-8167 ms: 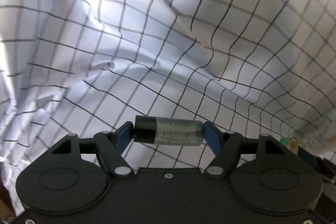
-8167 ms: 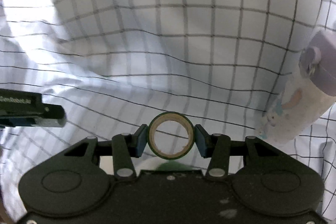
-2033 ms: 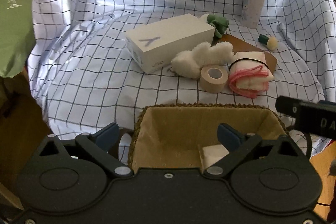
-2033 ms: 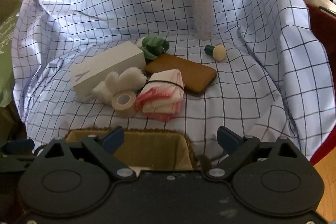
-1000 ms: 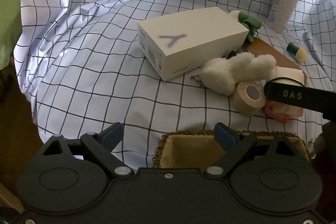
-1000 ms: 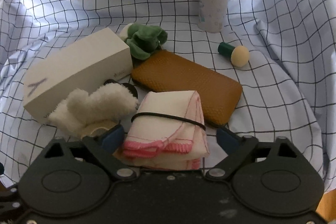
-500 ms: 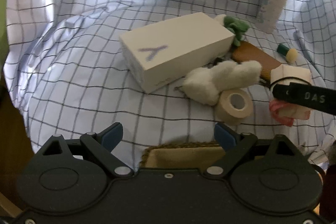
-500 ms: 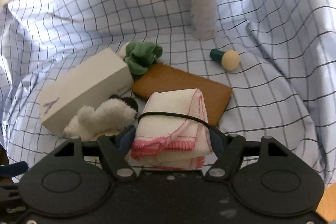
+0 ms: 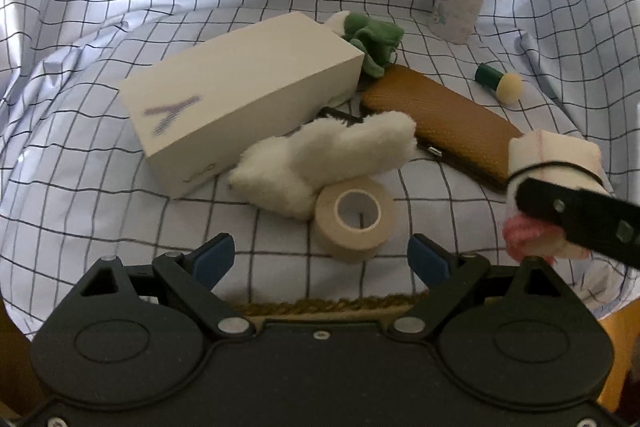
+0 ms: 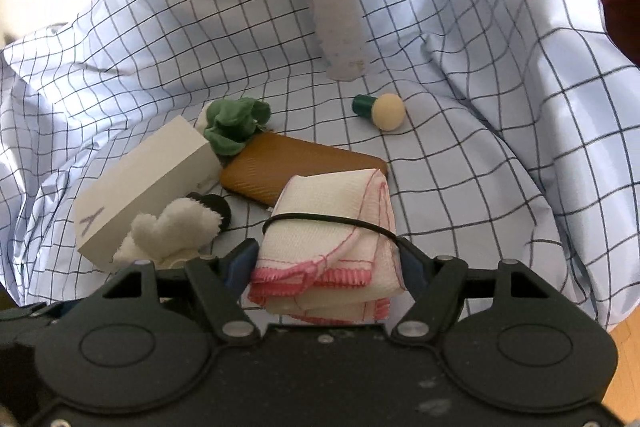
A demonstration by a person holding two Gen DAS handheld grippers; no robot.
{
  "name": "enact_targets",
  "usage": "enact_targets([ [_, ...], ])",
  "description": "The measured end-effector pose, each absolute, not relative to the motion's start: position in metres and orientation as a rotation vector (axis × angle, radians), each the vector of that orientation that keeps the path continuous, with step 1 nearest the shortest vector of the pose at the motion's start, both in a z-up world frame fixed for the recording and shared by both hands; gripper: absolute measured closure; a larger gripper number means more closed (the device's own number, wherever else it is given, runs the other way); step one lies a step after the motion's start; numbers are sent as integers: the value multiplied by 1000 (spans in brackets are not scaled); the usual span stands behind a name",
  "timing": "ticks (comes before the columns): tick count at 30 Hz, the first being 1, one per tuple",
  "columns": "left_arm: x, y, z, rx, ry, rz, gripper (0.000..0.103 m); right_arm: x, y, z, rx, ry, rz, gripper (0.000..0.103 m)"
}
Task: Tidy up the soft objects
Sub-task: 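Grasp the beige tape roll with the left tool while the right tool grasps the pink-edged cloth bundle, then lift the beige tape roll and cloth bundle and carry both over the basket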
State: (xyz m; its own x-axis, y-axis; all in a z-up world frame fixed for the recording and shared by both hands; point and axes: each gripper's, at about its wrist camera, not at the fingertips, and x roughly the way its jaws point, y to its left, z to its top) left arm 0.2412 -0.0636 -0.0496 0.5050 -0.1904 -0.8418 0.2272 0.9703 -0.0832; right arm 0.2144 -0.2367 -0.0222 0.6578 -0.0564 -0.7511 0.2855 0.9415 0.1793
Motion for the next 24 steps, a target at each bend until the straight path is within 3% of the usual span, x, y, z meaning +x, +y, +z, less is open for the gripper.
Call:
enact_targets([
  [5, 249, -73, -57, 21, 1021, -250, 28, 211, -242, -25, 310, 837, -198, 30],
  [8, 252, -75, -61, 12, 1029, -251, 39, 209, -242, -27, 317, 842, -193, 30],
  [9, 253, -75, -62, 7, 1032, -254, 48, 208, -241, -27, 317, 843, -192, 30],
  [12, 254, -76, -62, -14, 1032, -273, 56, 205, -239, -28, 318, 846, -192, 30],
  [24, 216, -58, -28, -25, 983, -293, 56, 173, -235, -7, 305, 792, -174, 30],
])
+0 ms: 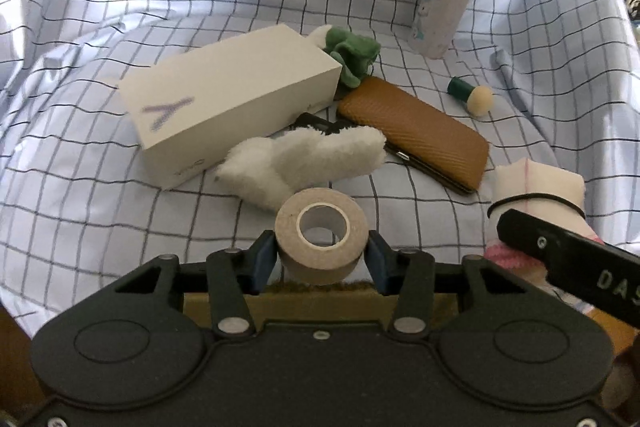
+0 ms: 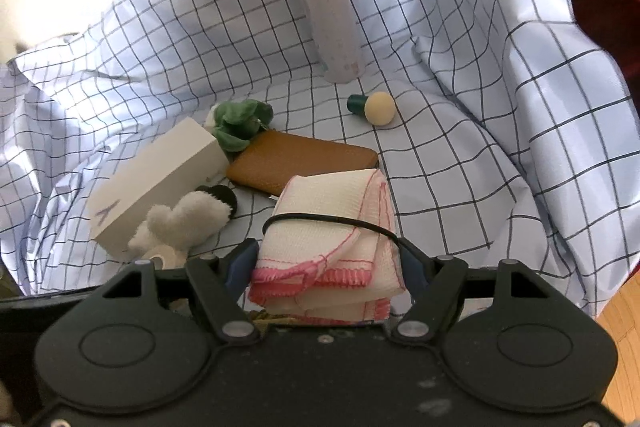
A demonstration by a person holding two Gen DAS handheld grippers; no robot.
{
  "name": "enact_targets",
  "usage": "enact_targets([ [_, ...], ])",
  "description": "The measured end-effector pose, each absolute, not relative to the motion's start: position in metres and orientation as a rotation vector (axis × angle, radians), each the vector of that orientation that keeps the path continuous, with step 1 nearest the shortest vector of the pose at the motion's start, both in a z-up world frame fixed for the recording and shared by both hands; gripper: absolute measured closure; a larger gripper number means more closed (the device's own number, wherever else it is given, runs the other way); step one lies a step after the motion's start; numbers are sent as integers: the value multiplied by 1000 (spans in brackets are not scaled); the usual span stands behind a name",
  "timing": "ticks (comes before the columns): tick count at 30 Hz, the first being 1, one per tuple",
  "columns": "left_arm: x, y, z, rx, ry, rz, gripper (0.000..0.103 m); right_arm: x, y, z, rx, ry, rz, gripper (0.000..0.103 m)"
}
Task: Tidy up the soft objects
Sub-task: 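Lift the beige tape roll and cloth bundle and carry both over the basket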
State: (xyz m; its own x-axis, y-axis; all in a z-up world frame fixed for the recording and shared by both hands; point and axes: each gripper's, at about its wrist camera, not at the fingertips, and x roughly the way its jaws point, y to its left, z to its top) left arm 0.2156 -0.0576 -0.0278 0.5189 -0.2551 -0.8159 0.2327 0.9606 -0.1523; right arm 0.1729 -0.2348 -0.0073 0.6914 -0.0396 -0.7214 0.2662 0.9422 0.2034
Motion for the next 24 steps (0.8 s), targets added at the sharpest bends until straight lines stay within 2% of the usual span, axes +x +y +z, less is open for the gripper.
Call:
enact_targets([
  [13, 132, -22, 14, -66, 894, -291, 56, 82, -210, 28, 278, 672, -96, 30],
  [24, 72, -13, 18, -119, 862, -300, 56, 12, -191, 37, 274, 610, -19, 30],
])
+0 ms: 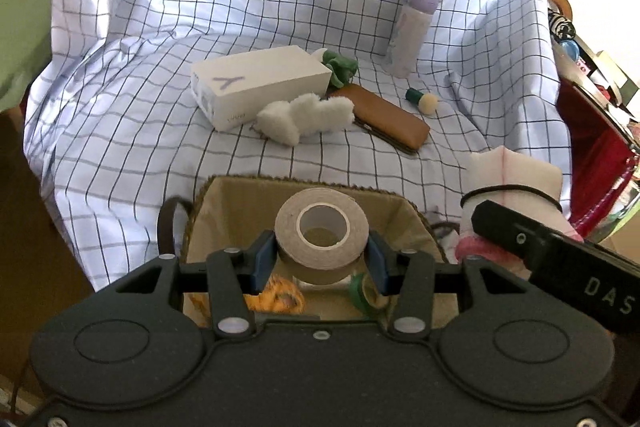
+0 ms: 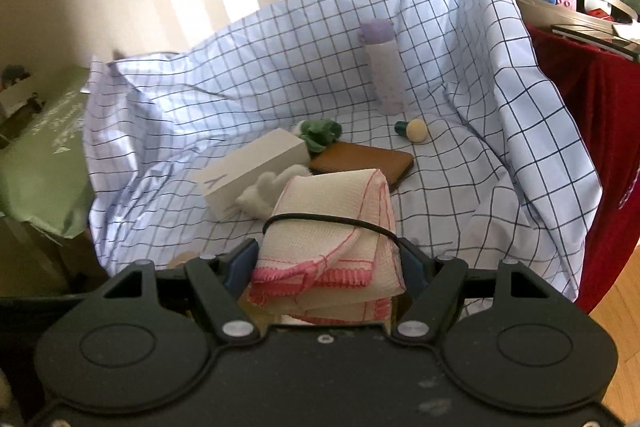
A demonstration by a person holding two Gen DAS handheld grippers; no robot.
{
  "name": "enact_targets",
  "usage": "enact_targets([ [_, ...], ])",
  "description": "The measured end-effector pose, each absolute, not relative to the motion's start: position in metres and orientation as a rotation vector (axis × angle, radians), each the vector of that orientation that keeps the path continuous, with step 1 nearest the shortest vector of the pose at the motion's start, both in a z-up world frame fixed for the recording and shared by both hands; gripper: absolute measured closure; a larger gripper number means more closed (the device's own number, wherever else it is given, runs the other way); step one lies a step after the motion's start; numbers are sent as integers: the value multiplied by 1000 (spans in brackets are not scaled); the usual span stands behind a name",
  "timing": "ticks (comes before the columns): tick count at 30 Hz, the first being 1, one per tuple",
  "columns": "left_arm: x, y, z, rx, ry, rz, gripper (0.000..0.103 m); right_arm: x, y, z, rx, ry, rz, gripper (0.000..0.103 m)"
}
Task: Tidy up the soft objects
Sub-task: 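Lift the beige tape roll and cloth bundle and carry both over the basket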
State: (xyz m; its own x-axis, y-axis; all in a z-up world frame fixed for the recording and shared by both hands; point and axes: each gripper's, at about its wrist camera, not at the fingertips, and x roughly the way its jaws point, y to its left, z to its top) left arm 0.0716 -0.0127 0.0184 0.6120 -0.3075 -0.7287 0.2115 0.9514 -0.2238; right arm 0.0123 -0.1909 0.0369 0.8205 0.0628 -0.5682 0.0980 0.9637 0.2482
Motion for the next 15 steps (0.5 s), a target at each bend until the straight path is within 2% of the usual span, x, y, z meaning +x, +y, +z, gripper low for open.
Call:
enact_targets([
  [15, 39, 1, 5, -165, 863, -283, 56, -14, -180, 33, 266, 620, -8, 30],
])
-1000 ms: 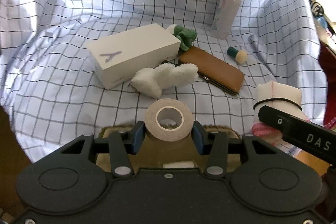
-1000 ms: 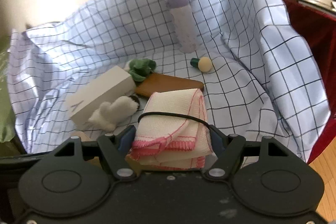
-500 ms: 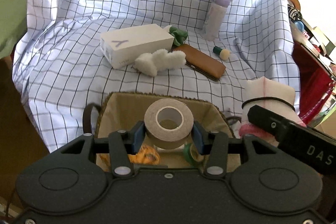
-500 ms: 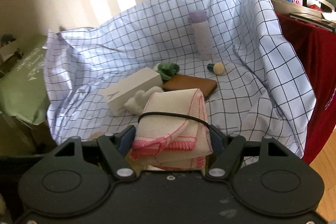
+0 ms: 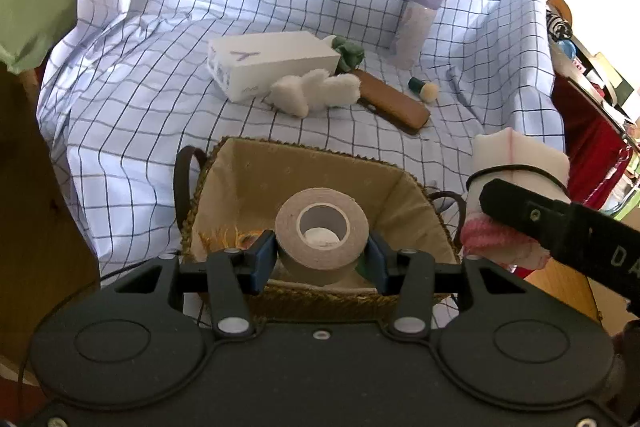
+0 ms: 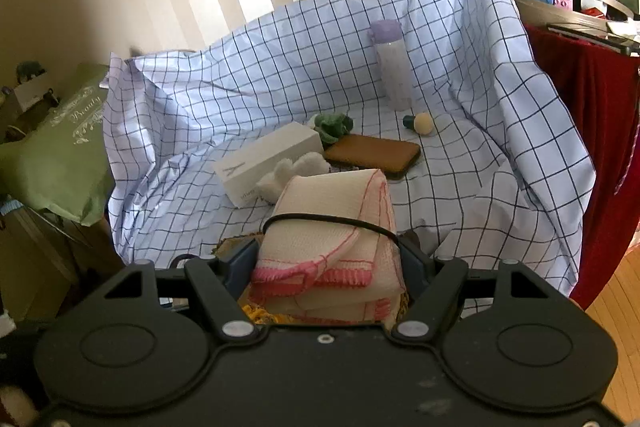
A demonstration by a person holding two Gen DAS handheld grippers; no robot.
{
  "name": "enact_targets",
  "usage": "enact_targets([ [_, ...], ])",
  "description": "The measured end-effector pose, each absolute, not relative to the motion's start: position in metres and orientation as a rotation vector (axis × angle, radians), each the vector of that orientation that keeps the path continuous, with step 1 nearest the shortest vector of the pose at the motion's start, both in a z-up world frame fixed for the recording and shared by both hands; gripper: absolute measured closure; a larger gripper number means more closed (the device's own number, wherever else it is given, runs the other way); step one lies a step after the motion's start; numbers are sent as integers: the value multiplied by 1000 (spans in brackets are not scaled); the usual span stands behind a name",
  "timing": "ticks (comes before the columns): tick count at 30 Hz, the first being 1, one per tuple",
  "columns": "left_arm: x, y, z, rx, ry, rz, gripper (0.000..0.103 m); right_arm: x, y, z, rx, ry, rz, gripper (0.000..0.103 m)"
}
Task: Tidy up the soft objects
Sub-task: 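Lift the beige tape roll and cloth bundle and carry both over the basket, then drop the cloth bundle into the basket with the right tool while the left drops the tape roll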
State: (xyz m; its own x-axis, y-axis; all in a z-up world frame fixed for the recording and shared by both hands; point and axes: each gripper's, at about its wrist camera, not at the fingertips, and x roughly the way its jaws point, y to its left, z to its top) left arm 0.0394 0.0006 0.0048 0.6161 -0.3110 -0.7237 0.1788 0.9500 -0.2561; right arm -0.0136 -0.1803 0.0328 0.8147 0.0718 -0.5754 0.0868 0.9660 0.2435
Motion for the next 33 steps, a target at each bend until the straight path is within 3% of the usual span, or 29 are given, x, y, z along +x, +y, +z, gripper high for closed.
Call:
enact_targets([
  [13, 34, 2, 0, -167, 872, -273, 56, 1, -168, 16, 231, 685, -8, 27],
  [16, 35, 2, -1, -167, 874, -267, 56, 2, -167, 16, 229, 677, -3, 18],
  [33, 37, 0, -3, -144, 878, -269, 56, -10, -177, 18, 245, 644, -106, 17],
])
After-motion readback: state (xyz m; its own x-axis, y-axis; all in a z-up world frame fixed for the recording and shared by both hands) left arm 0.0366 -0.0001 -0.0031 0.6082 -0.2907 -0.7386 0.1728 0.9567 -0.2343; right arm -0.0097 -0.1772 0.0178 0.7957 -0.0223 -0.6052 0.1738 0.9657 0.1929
